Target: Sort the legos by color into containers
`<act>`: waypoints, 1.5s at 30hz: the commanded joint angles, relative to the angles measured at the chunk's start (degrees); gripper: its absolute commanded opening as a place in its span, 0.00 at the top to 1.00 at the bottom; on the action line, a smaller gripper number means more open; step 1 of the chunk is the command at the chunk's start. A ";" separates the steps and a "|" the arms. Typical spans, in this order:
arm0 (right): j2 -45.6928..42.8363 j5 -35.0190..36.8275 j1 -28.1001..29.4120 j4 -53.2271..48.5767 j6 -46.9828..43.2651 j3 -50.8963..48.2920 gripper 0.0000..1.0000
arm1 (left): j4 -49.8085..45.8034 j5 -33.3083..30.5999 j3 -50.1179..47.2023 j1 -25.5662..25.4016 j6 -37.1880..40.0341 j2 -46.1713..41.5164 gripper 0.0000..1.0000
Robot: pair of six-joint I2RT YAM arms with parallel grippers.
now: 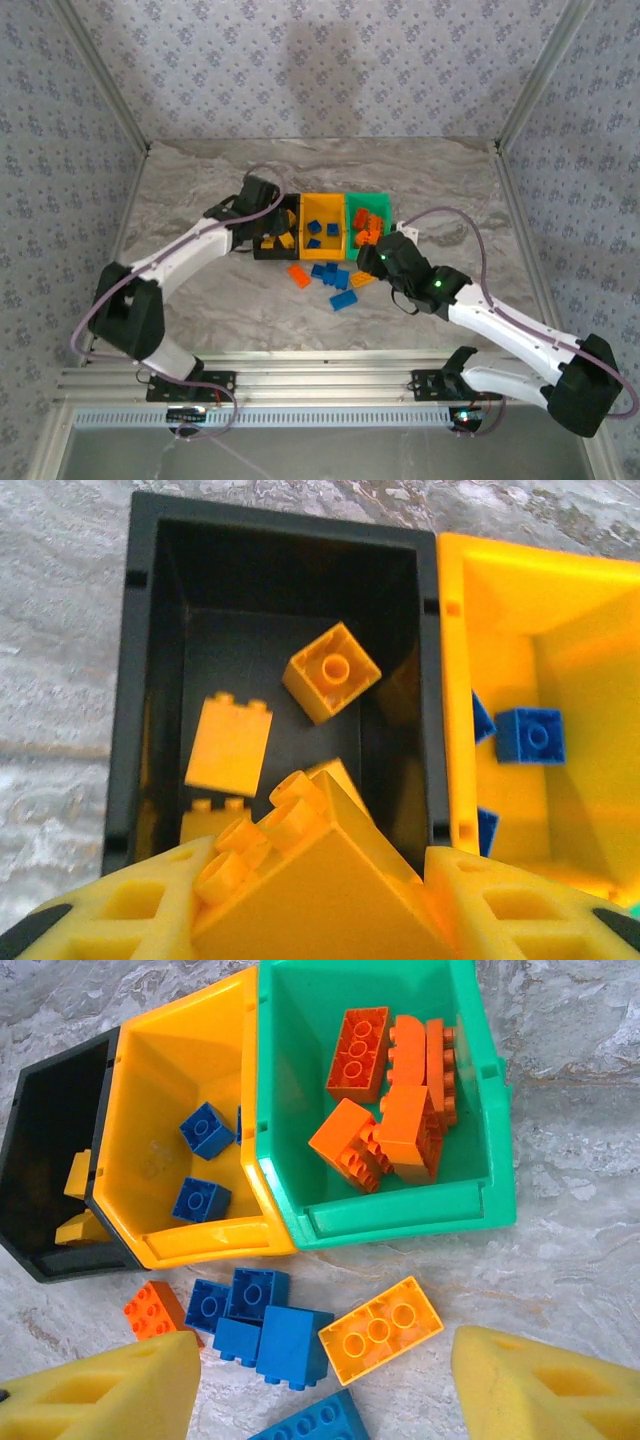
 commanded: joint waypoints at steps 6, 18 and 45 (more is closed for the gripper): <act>-1.39 -0.33 1.29 -1.93 2.19 -3.09 0.31 | -0.57 0.18 9.50 1.70 -0.19 10.07 0.55; 8.63 -6.26 5.20 4.46 1.64 -4.74 0.26 | 1.62 5.36 6.80 -0.01 -2.56 -1.29 0.00; 32.65 2.10 14.23 -2.33 18.63 3.98 0.24 | 0.22 2.25 -30.69 -7.33 -11.74 -43.64 0.00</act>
